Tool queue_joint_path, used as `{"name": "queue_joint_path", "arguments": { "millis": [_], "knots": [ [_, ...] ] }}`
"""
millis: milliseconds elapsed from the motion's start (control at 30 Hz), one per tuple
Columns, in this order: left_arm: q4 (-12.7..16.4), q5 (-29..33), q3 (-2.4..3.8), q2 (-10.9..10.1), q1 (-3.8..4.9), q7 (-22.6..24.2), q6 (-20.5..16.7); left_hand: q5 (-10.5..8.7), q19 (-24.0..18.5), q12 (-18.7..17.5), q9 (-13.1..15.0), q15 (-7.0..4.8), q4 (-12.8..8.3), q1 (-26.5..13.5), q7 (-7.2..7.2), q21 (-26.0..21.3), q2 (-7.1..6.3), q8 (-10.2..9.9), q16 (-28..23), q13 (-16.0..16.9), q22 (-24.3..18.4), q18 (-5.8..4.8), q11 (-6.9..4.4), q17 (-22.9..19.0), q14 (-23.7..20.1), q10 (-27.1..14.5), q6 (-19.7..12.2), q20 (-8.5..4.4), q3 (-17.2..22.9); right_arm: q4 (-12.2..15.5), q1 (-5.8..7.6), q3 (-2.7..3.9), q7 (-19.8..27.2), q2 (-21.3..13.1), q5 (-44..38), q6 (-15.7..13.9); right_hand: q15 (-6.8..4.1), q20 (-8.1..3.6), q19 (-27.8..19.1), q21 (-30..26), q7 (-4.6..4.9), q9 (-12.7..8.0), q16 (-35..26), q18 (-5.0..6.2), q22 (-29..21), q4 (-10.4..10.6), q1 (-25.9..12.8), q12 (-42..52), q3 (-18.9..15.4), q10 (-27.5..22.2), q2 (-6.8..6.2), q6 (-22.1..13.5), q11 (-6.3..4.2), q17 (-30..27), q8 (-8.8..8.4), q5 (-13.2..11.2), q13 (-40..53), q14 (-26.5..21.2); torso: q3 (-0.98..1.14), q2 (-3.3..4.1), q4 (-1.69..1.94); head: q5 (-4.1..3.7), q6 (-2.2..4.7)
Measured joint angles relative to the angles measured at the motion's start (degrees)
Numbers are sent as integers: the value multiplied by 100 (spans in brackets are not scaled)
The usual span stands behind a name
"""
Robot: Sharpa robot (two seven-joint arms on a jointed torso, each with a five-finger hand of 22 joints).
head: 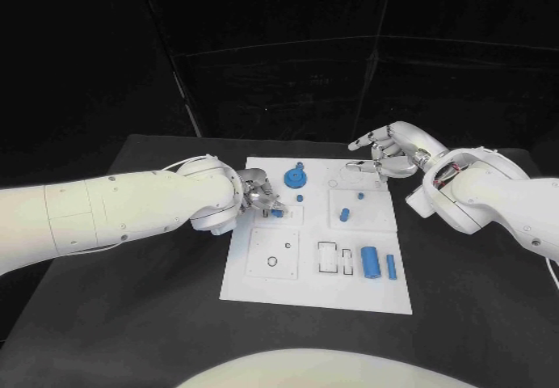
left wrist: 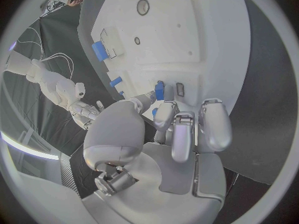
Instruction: Assemble the parts on the task board
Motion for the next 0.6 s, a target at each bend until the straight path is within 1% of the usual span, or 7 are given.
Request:
{"name": "queue_joint_path", "arguments": {
  "millis": [267, 600],
  "knots": [
    [34, -130, -1, -6, -1, 2, -51, -1, 0, 0, 0, 0, 0, 0, -8, 0, 0, -1, 0, 0, 0, 0, 9, 0, 0, -9, 10, 0, 0, -7, 0, 0, 0, 13, 0, 13, 0, 0, 0, 0, 0, 0, 0, 0, 0, 0, 0, 0, 0, 0, 0, 0, 0, 0, 0, 0, 0, 0, 0, 3, 4, 14, -27],
    [5, -246, -1, 33, -1, 12, -50, -22, 0, 0, 11, 0, -1, -1, -7, 0, -1, 25, 0, 1, -1, 0, -11, 0, 0, 14, 9, 0, 0, -15, -1, 0, 0, 20, 0, 29, 0, 0, 0, 0, 0, 0, 0, 0, -14, 16, 0, 0, -16, 0, 0, 0, 0, -1, 0, 0, -7, 0, 2, -1, -1, -1, -16]
  ]
}}
